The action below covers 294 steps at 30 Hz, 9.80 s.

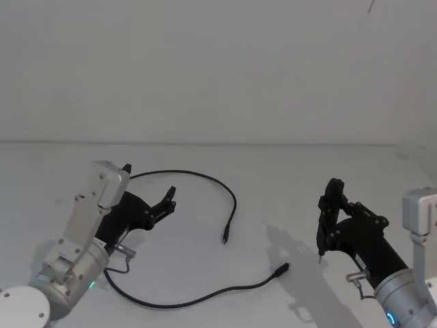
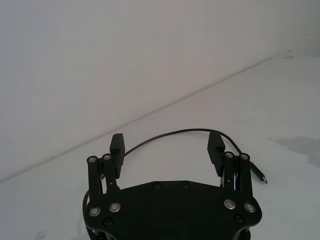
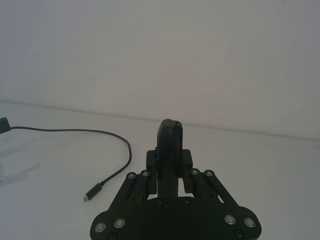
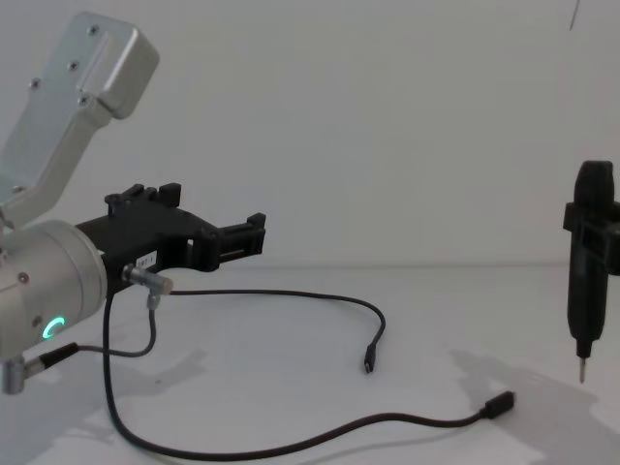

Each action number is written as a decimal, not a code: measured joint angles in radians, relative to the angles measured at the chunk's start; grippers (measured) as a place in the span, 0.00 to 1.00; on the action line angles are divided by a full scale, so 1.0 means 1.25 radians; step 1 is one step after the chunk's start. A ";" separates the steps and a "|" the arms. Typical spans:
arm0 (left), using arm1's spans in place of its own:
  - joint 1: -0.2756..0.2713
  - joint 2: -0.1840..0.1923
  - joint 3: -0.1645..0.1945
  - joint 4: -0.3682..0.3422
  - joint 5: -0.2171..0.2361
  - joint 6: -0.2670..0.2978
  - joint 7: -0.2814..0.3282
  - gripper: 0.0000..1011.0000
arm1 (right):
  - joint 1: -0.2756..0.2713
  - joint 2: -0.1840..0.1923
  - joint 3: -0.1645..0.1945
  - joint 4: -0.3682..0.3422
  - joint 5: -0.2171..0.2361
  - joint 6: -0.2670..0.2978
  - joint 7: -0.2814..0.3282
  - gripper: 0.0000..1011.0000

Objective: Pick up the data cable with the one hand.

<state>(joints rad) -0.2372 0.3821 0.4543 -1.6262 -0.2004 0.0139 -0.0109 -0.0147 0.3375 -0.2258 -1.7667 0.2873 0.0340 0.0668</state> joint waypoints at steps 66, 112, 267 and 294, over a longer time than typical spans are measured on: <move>-0.188 0.144 0.092 0.111 -0.183 0.095 -0.619 0.99 | 0.000 0.000 0.000 0.000 0.000 0.000 0.000 0.28; -0.346 0.095 0.291 0.247 -0.117 0.154 -0.809 0.90 | 0.000 0.000 0.000 0.000 0.000 0.000 0.000 0.28; -0.299 0.220 0.211 0.069 -0.052 0.210 -0.583 0.03 | 0.171 -0.264 -0.021 0.191 0.054 0.025 -0.009 0.28; -0.299 0.220 0.211 0.069 -0.052 0.210 -0.583 0.03 | 0.204 -0.287 -0.004 0.263 0.030 -0.002 -0.003 0.28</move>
<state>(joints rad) -0.6108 0.6570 0.7186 -1.5394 -0.2649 0.2768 -0.7397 0.2407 -0.0214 -0.2302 -1.4376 0.3244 0.0319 0.0631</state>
